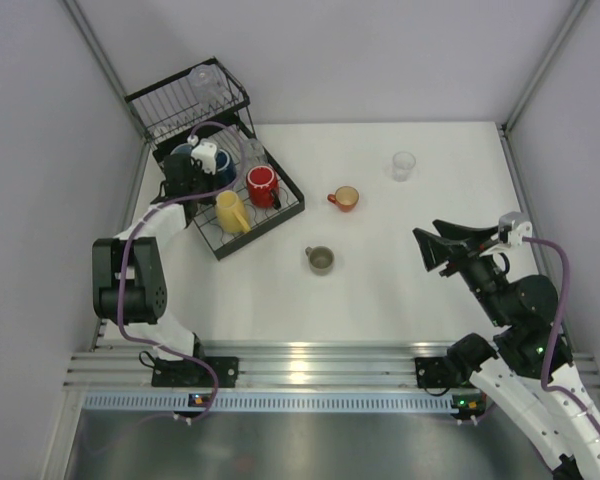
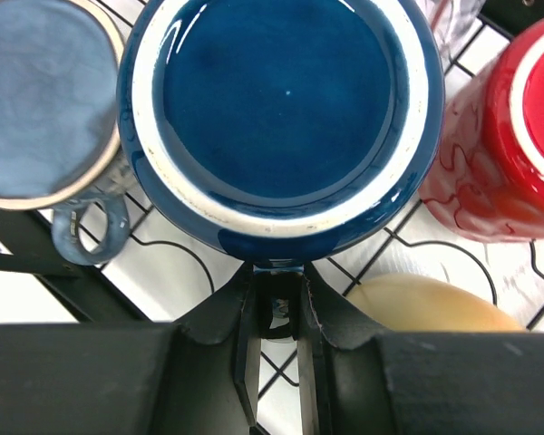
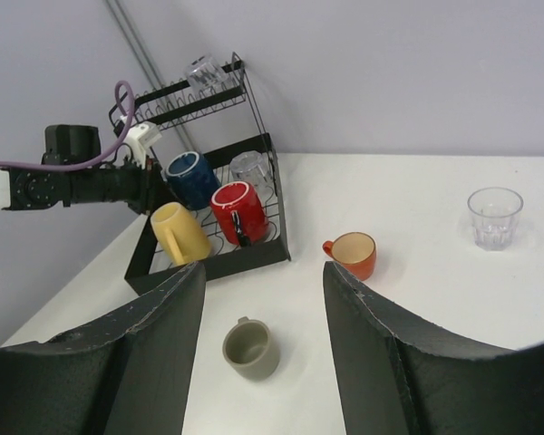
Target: Load the cups into the dish rack
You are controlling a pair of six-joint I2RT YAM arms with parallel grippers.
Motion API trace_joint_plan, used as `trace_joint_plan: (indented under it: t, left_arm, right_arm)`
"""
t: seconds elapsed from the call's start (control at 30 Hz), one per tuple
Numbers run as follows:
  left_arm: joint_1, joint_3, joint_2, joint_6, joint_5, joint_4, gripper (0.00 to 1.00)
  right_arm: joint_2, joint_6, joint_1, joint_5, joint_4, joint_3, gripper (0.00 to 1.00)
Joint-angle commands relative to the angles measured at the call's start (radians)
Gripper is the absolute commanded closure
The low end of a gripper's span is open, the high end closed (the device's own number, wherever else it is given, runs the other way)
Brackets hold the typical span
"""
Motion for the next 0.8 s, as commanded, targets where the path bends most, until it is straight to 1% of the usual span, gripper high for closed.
trace_joint_plan:
  t: [0.0,0.43,0.77]
  left_arm:
    - [0.003,0.009,-0.032,0.014,0.051,0.09,0.84]
    - [0.0,0.015,0.003,-0.016,0.051,0.09,0.81]
    - [0.0,0.015,0.025,-0.023,0.022,0.089,0.73]
  right_arm:
    - [-0.001,-0.019,0.016,0.004,0.04,0.015,0.44]
    - [-0.007,-0.018,0.016,0.014,0.027,0.013,0.44]
    - [-0.008,-0.024,0.016,0.026,0.017,0.01,0.44]
